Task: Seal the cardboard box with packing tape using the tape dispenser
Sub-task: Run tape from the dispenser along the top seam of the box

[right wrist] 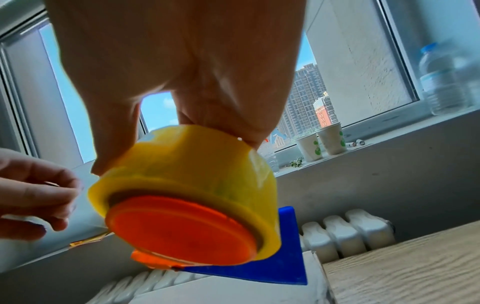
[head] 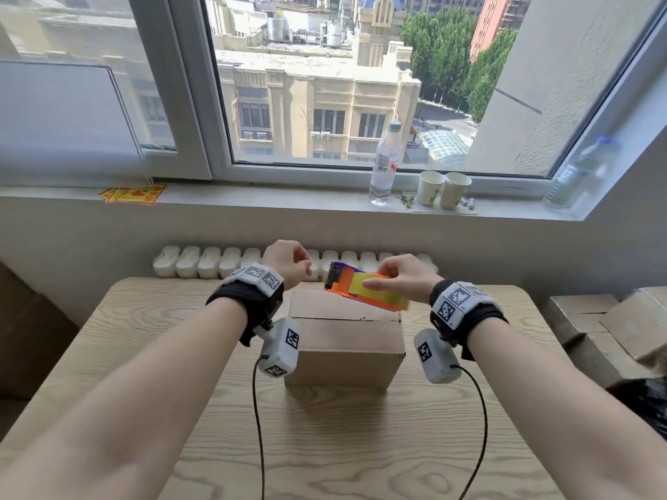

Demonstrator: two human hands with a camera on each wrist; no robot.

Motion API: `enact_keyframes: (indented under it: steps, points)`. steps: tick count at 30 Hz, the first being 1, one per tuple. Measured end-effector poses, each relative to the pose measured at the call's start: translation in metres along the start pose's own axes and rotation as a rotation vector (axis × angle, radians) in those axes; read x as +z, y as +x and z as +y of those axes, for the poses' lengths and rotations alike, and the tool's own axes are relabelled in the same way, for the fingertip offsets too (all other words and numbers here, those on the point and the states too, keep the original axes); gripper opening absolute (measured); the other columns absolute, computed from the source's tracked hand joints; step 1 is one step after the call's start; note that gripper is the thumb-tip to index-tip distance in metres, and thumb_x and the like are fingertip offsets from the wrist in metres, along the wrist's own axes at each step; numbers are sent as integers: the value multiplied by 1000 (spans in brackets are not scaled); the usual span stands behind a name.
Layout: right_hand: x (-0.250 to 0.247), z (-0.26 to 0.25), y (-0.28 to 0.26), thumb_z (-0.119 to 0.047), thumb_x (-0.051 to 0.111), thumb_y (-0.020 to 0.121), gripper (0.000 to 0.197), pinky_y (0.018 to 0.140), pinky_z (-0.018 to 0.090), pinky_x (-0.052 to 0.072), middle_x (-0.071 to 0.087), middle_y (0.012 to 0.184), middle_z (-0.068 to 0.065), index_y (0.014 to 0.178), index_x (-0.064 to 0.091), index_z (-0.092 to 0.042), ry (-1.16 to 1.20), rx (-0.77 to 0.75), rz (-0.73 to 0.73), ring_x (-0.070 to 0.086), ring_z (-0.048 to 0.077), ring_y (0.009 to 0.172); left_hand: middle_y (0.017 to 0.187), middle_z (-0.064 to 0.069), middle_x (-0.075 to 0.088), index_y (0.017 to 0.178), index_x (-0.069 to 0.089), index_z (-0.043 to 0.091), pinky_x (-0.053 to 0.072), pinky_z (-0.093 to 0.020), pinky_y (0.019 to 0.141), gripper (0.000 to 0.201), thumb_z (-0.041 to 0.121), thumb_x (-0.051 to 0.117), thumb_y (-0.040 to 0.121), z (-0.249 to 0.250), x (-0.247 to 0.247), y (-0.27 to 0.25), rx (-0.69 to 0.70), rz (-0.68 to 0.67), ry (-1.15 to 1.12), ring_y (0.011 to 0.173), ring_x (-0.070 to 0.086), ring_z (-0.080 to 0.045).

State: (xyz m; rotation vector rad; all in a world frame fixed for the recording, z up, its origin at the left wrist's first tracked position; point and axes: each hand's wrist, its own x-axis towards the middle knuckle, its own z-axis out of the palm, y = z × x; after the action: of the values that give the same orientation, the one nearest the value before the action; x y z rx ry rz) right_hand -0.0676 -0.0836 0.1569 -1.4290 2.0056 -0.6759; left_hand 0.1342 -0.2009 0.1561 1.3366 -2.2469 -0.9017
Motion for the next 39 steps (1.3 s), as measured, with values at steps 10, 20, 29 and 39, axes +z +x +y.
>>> enact_keyframes:
  steps: [10, 20, 29, 39]
  points:
    - [-13, 5, 4, -25, 72, 69, 26, 60, 30, 26, 41, 69, 11, 67, 56, -4, 408, 76, -126, 37, 22, 66, 83, -12, 75, 79, 71, 8, 54, -31, 77, 9, 16, 71, 76, -3, -5, 9, -50, 27, -77, 75, 67, -20]
    - [-44, 15, 2, -38, 72, 59, 44, 59, 29, 30, 46, 76, 14, 80, 65, 0, 309, 102, -9, 43, 25, 73, 86, -7, 73, 83, 69, 9, 44, -26, 73, 9, 17, 69, 80, 9, -20, 18, -32, 123, -14, 83, 64, -19]
    - [-72, 30, -5, -42, 65, 63, 30, 64, 29, 40, 58, 81, 5, 73, 66, -14, 139, 162, 9, 53, 24, 83, 79, -3, 68, 79, 67, 12, 41, -26, 71, 6, 17, 69, 80, 8, -16, 19, -59, 122, 0, 77, 59, -15]
    - [-80, 66, -15, -40, 67, 79, 33, 63, 31, 37, 54, 72, 5, 70, 65, -9, 17, 261, 78, 51, 23, 76, 79, -4, 64, 81, 69, 9, 42, -26, 70, 8, 17, 68, 80, -2, -4, 12, -99, 144, 26, 75, 56, -17]
